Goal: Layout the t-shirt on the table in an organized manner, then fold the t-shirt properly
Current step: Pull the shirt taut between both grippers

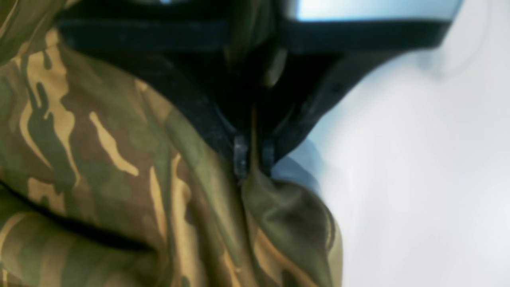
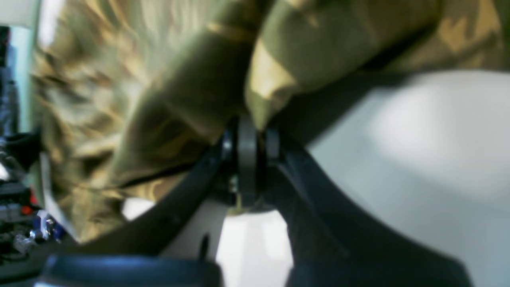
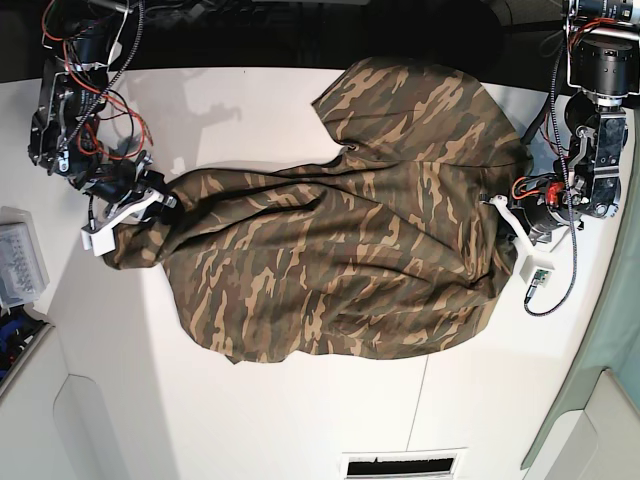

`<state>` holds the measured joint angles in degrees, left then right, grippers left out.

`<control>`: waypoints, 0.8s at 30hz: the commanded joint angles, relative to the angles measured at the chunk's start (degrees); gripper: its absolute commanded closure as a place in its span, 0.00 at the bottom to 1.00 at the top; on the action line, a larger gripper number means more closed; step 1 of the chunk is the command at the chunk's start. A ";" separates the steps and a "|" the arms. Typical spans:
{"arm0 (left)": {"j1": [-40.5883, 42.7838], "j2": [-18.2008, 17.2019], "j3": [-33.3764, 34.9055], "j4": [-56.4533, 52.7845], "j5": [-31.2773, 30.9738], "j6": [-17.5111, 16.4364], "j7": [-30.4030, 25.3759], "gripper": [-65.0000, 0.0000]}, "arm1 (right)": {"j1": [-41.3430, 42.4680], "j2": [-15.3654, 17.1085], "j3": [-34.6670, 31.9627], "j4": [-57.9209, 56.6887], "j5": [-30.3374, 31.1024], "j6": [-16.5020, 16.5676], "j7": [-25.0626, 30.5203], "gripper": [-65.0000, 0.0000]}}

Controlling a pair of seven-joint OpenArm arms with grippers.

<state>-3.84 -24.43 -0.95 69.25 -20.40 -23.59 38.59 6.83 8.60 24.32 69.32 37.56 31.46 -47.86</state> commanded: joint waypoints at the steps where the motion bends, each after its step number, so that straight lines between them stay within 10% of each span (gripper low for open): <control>1: -0.50 -0.55 -0.13 0.52 0.33 -0.22 1.62 1.00 | 1.22 1.66 0.94 3.23 2.54 0.46 0.24 1.00; 18: 3.69 -0.55 5.46 0.52 1.25 -0.24 0.90 1.00 | 0.35 5.88 6.05 22.91 5.20 1.51 -4.68 1.00; 24: 3.67 -0.50 7.85 0.52 2.32 -0.24 -1.14 1.00 | -3.58 5.22 6.03 17.29 2.32 1.09 -0.68 0.48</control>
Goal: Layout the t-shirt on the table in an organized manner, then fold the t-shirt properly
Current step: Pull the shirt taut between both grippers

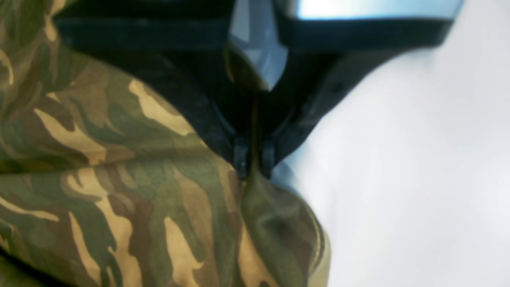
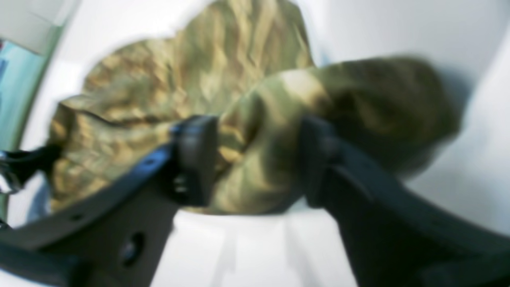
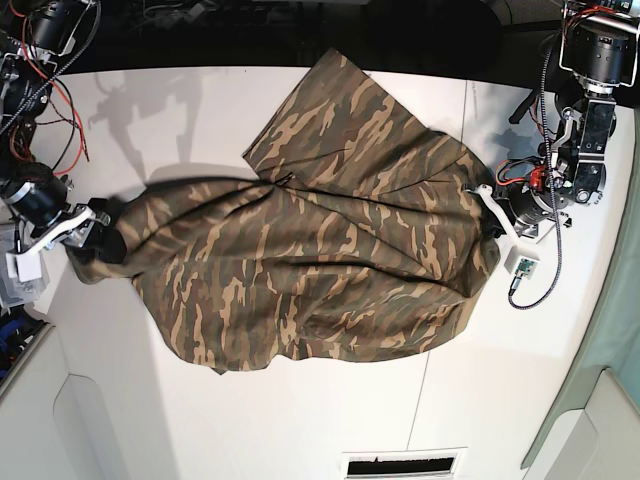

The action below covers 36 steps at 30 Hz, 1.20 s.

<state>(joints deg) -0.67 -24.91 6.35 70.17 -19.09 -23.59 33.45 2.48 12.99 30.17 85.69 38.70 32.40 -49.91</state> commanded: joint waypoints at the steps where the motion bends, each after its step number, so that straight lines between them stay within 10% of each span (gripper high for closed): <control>1: 0.50 -0.04 0.55 -0.39 1.05 -0.24 3.96 1.00 | 0.44 0.81 0.17 -0.48 0.66 0.04 2.05 0.48; 26: 0.55 -0.04 0.55 -0.39 2.03 -0.24 4.04 1.00 | -0.48 1.57 0.17 -16.02 -10.03 -7.13 15.41 0.48; 32: 0.55 -0.02 0.55 -0.39 2.05 -0.24 4.07 1.00 | 3.06 0.33 -0.74 -18.21 -9.05 -4.68 13.70 1.00; 36: 0.52 -0.02 0.55 -0.39 2.32 -0.22 4.04 1.00 | 3.69 0.17 -0.81 -15.93 0.26 -2.45 6.82 1.00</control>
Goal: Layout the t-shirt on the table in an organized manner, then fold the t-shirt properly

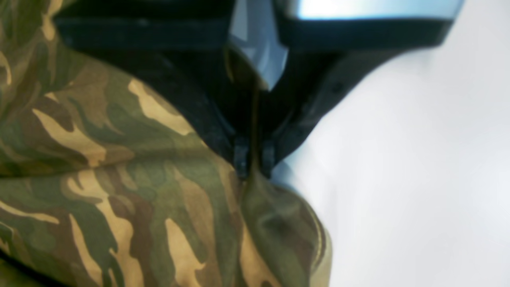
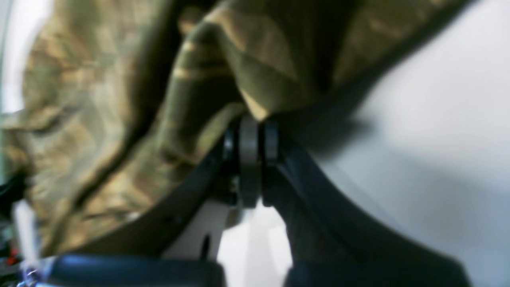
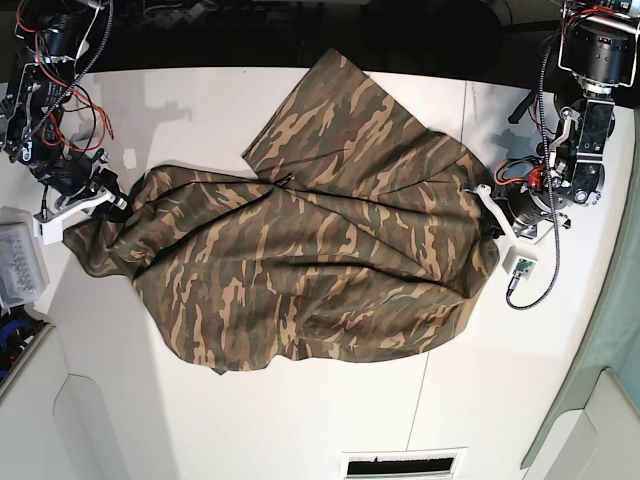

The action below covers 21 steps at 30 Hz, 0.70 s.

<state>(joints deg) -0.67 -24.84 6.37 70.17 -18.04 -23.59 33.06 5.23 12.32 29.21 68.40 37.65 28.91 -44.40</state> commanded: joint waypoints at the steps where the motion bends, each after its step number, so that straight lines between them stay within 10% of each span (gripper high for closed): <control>1: 0.52 -0.11 0.52 -0.48 1.62 -0.22 4.46 1.00 | 0.72 0.85 0.15 3.04 3.52 1.99 -0.11 1.00; 10: 0.68 0.07 0.52 -3.96 2.01 0.44 3.98 1.00 | -2.12 -3.08 -2.67 27.17 9.27 3.98 -3.67 1.00; 21: 0.66 0.55 0.81 -5.92 2.01 0.44 4.02 1.00 | -2.08 -7.76 -38.66 27.63 -10.64 3.65 2.84 1.00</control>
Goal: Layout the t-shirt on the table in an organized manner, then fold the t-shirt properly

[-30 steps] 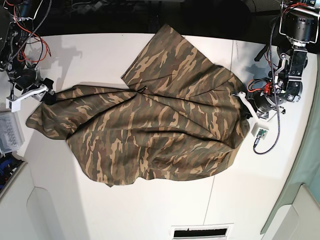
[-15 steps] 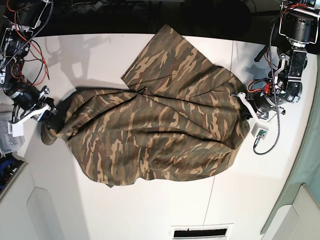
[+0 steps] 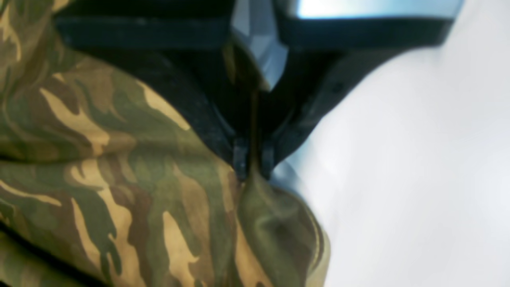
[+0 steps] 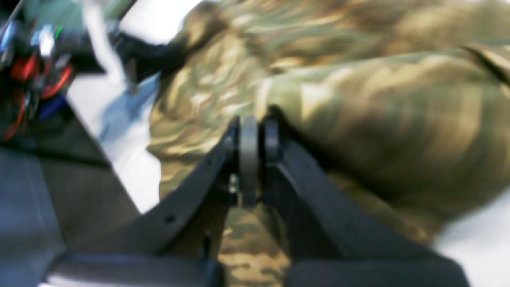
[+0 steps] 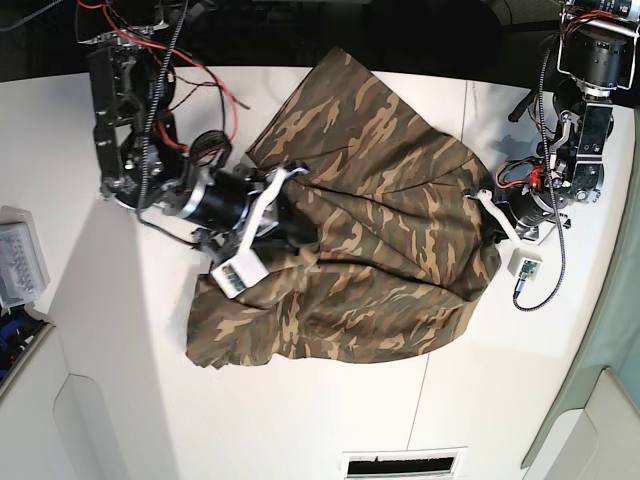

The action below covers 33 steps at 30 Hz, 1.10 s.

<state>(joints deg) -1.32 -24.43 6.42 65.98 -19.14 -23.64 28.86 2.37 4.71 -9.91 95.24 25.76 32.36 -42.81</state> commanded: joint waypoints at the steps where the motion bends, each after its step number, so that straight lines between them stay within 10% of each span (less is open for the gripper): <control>1: 1.31 0.11 0.76 -1.73 3.10 0.46 8.22 1.00 | 0.81 -0.15 -1.92 0.09 -0.79 -0.44 3.06 0.93; 5: 1.36 0.11 0.76 -1.77 3.10 0.46 8.26 1.00 | 0.81 -0.15 -7.08 -2.21 -6.88 -1.09 7.69 0.48; 21: 1.51 -0.17 0.76 -1.77 3.08 0.44 8.72 1.00 | 1.18 -0.76 5.86 -4.85 -7.56 -8.66 13.16 0.47; 33: 1.51 -0.17 0.76 -1.77 3.10 0.44 8.85 1.00 | 11.30 -8.31 4.00 -29.90 -8.94 -4.50 18.84 0.48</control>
<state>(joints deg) -1.28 -24.58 6.42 65.93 -19.31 -23.64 29.02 12.67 -3.07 -5.76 64.66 16.01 27.14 -25.10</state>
